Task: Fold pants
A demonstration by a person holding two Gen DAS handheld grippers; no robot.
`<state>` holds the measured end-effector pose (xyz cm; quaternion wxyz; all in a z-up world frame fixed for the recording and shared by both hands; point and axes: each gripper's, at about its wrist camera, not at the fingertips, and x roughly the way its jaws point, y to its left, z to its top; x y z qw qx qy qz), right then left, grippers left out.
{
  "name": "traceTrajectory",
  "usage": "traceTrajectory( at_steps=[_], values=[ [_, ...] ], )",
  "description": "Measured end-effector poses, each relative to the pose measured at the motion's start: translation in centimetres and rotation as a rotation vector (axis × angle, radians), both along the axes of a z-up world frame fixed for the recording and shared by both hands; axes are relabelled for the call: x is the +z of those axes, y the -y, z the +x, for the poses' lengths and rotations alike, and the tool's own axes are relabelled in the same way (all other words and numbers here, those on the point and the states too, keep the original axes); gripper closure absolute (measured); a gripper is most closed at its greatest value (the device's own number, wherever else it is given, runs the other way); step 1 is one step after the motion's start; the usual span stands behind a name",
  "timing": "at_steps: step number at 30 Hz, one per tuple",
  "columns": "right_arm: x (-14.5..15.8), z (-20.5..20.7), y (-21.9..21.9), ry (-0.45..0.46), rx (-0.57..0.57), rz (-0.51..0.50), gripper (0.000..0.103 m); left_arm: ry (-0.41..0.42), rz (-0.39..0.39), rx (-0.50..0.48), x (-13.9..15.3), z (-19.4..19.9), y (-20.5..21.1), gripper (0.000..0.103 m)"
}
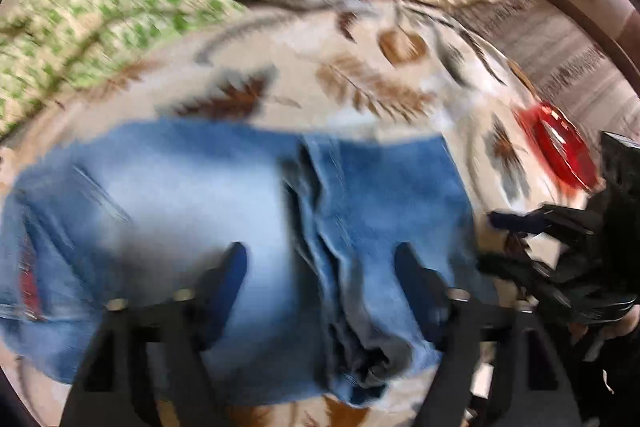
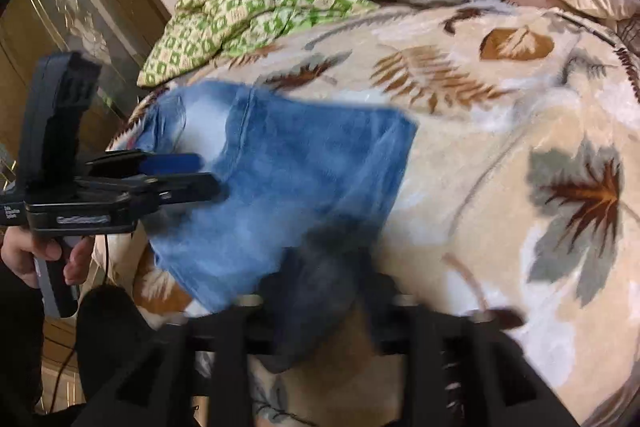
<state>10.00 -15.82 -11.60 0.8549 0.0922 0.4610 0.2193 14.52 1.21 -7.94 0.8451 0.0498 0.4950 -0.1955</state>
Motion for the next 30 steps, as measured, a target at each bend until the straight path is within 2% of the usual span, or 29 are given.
traceTrajectory(
  at_steps=[1, 3, 6, 9, 10, 12, 13, 14, 17, 20, 22, 25, 26, 27, 28, 30],
  values=[
    [0.3, 0.2, 0.3, 0.015, -0.015, 0.004, 0.022, 0.001, 0.006, 0.007, 0.2, 0.4, 0.1, 0.025],
    [1.3, 1.1, 1.2, 0.047, -0.056, 0.032, 0.022, 0.005, 0.022, 0.033, 0.5, 1.5, 0.2, 0.025],
    [1.9, 3.2, 1.6, 0.038, -0.084, 0.08, 0.022, -0.015, 0.023, 0.067, -0.3, 3.4, 1.0, 0.025],
    [1.0, 6.0, 0.9, -0.022, -0.09, 0.123, 0.022, -0.046, 0.003, 0.092, -1.5, 4.4, 1.5, 0.025],
    [0.6, 6.5, 0.9, -0.039, -0.092, 0.141, 0.024, -0.054, -0.003, 0.097, -1.9, 4.6, 1.8, 0.025],
    [-0.6, 7.6, 0.5, -0.08, -0.109, 0.154, 0.034, -0.064, -0.005, 0.108, -2.7, 5.0, 1.9, 0.025],
    [-1.2, 7.9, 0.3, -0.095, -0.11, 0.146, 0.046, -0.063, -0.014, 0.101, -2.9, 5.1, 1.9, 0.043],
    [-1.5, 8.1, 0.1, -0.099, -0.119, 0.126, 0.058, -0.073, -0.029, 0.083, -3.1, 5.3, 1.9, 0.081],
    [-1.7, 8.1, 0.1, -0.075, -0.111, 0.108, 0.072, -0.086, -0.059, 0.057, -2.9, 5.7, 2.0, 0.087],
    [-0.8, 7.7, 0.6, -0.051, -0.115, 0.13, 0.079, 0.012, -0.139, 0.003, -0.3, 5.0, 2.1, 0.089],
    [0.2, 7.1, 1.0, -0.014, -0.128, 0.139, 0.08, 0.049, -0.176, -0.009, 0.8, 4.7, 2.0, 0.089],
    [0.1, 7.1, 0.8, -0.018, -0.135, 0.13, 0.08, -0.009, -0.083, -0.003, -1.0, 5.2, 2.4, 0.089],
    [-0.5, 7.5, 0.3, -0.044, -0.134, 0.102, 0.08, -0.064, 0.0, 0.003, -3.0, 5.5, 2.8, 0.087],
    [-1.0, 7.7, 0.1, -0.064, -0.132, 0.08, 0.079, -0.075, 0.052, 0.007, -4.1, 5.6, 3.0, 0.084],
    [-1.5, 8.0, -0.2, -0.075, -0.133, 0.061, 0.072, -0.051, 0.072, 0.002, -4.9, 5.3, 3.1, 0.083],
    [-2.1, 8.1, -0.2, -0.089, -0.139, 0.047, 0.06, -0.006, 0.074, 0.001, -4.2, 4.7, 3.2, 0.077]
  ],
)
